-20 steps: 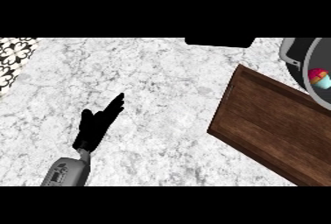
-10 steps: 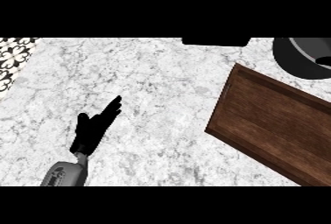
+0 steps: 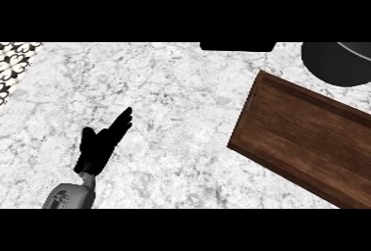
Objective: Pick the cupcake from the tray and place it in the pot
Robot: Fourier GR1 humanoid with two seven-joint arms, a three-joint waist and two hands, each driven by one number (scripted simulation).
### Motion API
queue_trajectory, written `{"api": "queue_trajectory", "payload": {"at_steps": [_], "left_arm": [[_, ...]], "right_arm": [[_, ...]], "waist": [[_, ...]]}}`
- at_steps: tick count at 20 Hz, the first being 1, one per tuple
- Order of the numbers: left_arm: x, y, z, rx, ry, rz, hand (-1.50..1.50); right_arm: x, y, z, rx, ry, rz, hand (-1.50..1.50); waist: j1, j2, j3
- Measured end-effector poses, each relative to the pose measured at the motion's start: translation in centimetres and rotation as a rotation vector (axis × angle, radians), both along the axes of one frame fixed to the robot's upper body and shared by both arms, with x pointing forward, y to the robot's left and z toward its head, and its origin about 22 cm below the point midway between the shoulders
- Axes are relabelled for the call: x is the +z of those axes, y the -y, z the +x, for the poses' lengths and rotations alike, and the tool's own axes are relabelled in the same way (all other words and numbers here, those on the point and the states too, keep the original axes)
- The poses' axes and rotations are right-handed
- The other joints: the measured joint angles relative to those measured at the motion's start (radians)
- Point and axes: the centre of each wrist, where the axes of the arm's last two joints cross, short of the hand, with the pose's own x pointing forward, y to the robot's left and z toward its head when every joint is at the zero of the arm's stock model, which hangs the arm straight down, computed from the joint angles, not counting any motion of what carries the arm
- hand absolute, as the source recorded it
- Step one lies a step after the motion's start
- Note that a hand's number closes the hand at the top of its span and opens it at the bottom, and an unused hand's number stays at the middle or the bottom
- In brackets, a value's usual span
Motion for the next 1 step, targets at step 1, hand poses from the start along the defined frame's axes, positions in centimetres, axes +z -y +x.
{"api": "queue_trajectory", "payload": {"at_steps": [1], "left_arm": [[-0.03,-0.19,-0.17,0.002,-0.001,0.0,0.0]], "right_arm": [[-0.12,0.61,-0.54,-0.009,0.03,0.009,-1.5]], "waist": [[-0.002,-0.001,0.0]]}}
